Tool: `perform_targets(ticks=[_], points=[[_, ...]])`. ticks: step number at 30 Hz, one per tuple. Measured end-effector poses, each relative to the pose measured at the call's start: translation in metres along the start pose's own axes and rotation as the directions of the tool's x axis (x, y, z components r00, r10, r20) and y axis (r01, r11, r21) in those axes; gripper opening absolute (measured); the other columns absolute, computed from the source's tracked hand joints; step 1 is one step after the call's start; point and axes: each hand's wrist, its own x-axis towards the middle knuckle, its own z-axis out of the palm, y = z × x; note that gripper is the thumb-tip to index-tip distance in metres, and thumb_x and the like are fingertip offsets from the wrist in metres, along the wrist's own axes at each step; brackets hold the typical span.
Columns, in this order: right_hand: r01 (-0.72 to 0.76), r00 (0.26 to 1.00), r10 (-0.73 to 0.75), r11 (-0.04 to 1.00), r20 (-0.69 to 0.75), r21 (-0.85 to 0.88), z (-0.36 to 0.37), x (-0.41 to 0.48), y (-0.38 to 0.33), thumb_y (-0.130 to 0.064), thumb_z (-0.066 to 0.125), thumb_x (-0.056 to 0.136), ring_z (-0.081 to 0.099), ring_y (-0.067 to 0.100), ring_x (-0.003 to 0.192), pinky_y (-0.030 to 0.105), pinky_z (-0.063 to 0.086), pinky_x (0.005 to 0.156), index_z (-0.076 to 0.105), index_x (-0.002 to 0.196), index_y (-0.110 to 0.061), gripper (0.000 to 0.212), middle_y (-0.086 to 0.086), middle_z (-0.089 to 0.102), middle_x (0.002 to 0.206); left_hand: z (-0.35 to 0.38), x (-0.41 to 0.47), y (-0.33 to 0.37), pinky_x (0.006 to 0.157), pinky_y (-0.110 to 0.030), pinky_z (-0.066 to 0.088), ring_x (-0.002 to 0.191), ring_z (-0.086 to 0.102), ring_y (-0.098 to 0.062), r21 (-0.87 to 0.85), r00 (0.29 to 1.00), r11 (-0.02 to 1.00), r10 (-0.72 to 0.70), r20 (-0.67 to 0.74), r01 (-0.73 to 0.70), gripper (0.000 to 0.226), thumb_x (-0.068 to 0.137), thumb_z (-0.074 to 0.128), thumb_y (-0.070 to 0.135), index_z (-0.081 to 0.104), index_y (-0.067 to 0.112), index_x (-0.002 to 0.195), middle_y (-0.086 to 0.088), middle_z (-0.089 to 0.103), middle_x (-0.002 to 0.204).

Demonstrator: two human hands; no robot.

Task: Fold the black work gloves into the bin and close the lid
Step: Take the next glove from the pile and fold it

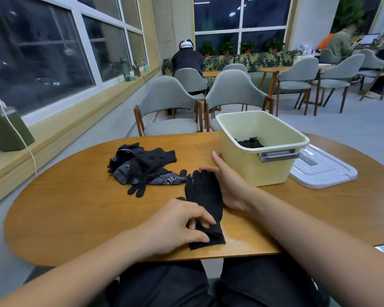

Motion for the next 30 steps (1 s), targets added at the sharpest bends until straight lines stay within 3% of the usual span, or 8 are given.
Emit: perform_targets(ticks=[2, 7, 11, 15, 19, 24, 30], points=[[0.066, 0.995, -0.074, 0.990, -0.064, -0.122, 0.004, 0.001, 0.001, -0.084, 0.045, 0.096, 0.062, 0.012, 0.125, 0.039, 0.044, 0.113, 0.056, 0.153, -0.025, 0.083, -0.002, 0.067, 0.134, 0.002, -0.001, -0.002, 0.077, -0.012, 0.050, 0.084, 0.072, -0.008, -0.034, 1.000, 0.999, -0.018, 0.014, 0.019, 0.040, 0.085, 0.091, 0.036, 0.078, 0.036, 0.123, 0.019, 0.075, 0.107], [0.263, 0.950, -0.310, 0.856, -0.035, -0.445, 0.001, -0.003, 0.006, -0.081, 0.039, 0.101, 0.050, -0.001, 0.143, 0.041, 0.024, 0.132, 0.055, 0.150, -0.040, 0.066, -0.021, 0.061, 0.151, 0.003, -0.003, -0.004, 0.076, -0.017, 0.053, 0.091, 0.074, -0.007, -0.141, 0.999, 0.989, -0.049, 0.003, 0.049, 0.035, 0.090, 0.086, 0.040, 0.078, 0.036, 0.124, 0.018, 0.077, 0.109], [0.341, 0.896, -0.444, 0.660, 0.019, -0.669, -0.007, -0.015, 0.007, -0.061, 0.047, 0.110, 0.049, -0.006, 0.140, 0.035, 0.034, 0.127, 0.054, 0.154, -0.036, 0.052, -0.024, 0.056, 0.152, -0.004, -0.002, -0.010, 0.078, -0.025, 0.059, 0.088, 0.075, -0.010, -0.183, 0.989, 0.981, -0.090, -0.114, 0.068, 0.016, 0.099, 0.076, 0.030, 0.080, 0.035, 0.114, 0.014, 0.079, 0.096], [0.393, 0.862, -0.486, 0.456, 0.147, -0.798, -0.011, -0.034, 0.014, -0.047, 0.059, 0.109, 0.054, -0.006, 0.129, 0.028, 0.045, 0.113, 0.061, 0.145, -0.037, 0.038, -0.024, 0.061, 0.140, -0.017, 0.004, -0.033, 0.075, -0.023, 0.059, 0.081, 0.073, -0.010, -0.199, 0.953, 0.971, -0.183, -0.243, 0.136, 0.019, 0.098, 0.075, 0.019, 0.080, 0.036, 0.104, 0.011, 0.078, 0.090], [0.458, 0.817, -0.499, 0.260, 0.288, -0.850, -0.013, -0.059, 0.025, -0.037, 0.069, 0.104, 0.059, 0.003, 0.117, 0.018, 0.044, 0.098, 0.071, 0.121, -0.032, 0.018, -0.020, 0.061, 0.118, -0.025, 0.012, -0.064, 0.074, -0.015, 0.049, 0.084, 0.068, -0.003, -0.126, 0.906, 0.966, -0.254, -0.337, 0.224, 0.017, 0.095, 0.078, 0.023, 0.080, 0.040, 0.098, 0.022, 0.076, 0.090], [0.521, 0.785, -0.486, 0.183, 0.385, -0.834, -0.017, -0.083, 0.044, -0.046, 0.077, 0.098, 0.058, 0.011, 0.116, 0.025, 0.047, 0.096, 0.071, 0.109, -0.034, 0.017, -0.019, 0.058, 0.114, -0.019, 0.017, -0.081, 0.081, -0.022, 0.054, 0.084, 0.067, -0.008, -0.101, 0.886, 0.962, -0.273, -0.375, 0.254, 0.015, 0.094, 0.079, 0.023, 0.080, 0.038, 0.098, 0.015, 0.075, 0.096], [0.544, 0.759, -0.475, 0.089, 0.445, -0.834, -0.018, -0.097, 0.054, -0.051, 0.080, 0.094, 0.054, 0.012, 0.114, 0.030, 0.046, 0.097, 0.070, 0.111, -0.035, 0.026, -0.019, 0.056, 0.117, -0.009, 0.019, -0.085, 0.080, -0.020, 0.049, 0.085, 0.064, -0.008, -0.021, 0.904, 0.966, -0.249, -0.349, 0.258, 0.008, 0.096, 0.078, 0.030, 0.078, 0.036, 0.102, 0.014, 0.068, 0.100]])
